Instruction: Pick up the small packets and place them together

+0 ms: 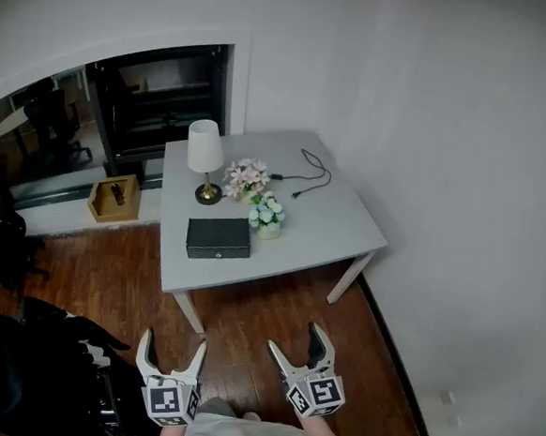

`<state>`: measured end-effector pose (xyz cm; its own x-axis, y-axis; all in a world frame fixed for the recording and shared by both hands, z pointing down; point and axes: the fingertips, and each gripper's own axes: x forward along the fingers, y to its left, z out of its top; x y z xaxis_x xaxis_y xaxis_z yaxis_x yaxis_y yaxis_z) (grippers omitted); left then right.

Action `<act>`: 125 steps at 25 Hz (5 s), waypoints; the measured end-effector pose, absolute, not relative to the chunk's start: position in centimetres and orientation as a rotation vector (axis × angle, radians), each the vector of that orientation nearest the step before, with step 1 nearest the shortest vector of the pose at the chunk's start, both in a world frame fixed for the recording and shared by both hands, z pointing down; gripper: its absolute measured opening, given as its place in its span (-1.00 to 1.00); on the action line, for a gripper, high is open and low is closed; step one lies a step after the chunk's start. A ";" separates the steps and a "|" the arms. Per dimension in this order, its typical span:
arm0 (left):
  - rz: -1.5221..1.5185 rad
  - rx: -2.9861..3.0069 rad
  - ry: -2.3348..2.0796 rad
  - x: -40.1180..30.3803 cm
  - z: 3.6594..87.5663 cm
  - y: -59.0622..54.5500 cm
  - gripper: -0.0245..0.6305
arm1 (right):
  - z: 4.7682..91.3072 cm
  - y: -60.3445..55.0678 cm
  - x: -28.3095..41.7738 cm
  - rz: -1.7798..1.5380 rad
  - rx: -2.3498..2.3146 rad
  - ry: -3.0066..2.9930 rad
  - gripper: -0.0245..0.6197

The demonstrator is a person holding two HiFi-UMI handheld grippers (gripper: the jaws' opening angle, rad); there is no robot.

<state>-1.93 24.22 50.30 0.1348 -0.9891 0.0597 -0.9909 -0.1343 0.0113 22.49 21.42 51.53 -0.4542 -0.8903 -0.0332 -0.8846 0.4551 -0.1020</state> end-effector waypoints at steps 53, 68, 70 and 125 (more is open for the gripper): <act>0.151 2.298 -1.827 -11.7 55.5 -13.7 0.52 | 79.9 -12.1 2.4 -1.818 -0.997 2.754 0.00; 0.182 2.274 -1.814 -11.9 56.3 -12.7 0.52 | 81.3 -11.4 2.4 -1.942 -1.015 2.774 -0.70; 0.180 2.282 -1.797 -11.6 56.8 -12.6 0.52 | 81.4 -10.1 2.5 -1.946 -1.000 2.822 -0.70; 0.252 2.316 -1.699 -10.3 58.7 -9.8 0.44 | 82.7 -0.6 3.6 -2.196 -0.921 2.852 -0.72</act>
<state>-10.34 -9.83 58.66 0.3021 -0.9085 0.2887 -0.9532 -0.2840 0.1040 3.59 -0.57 82.70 -0.7266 -0.0293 0.6864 -0.6710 0.2445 -0.6999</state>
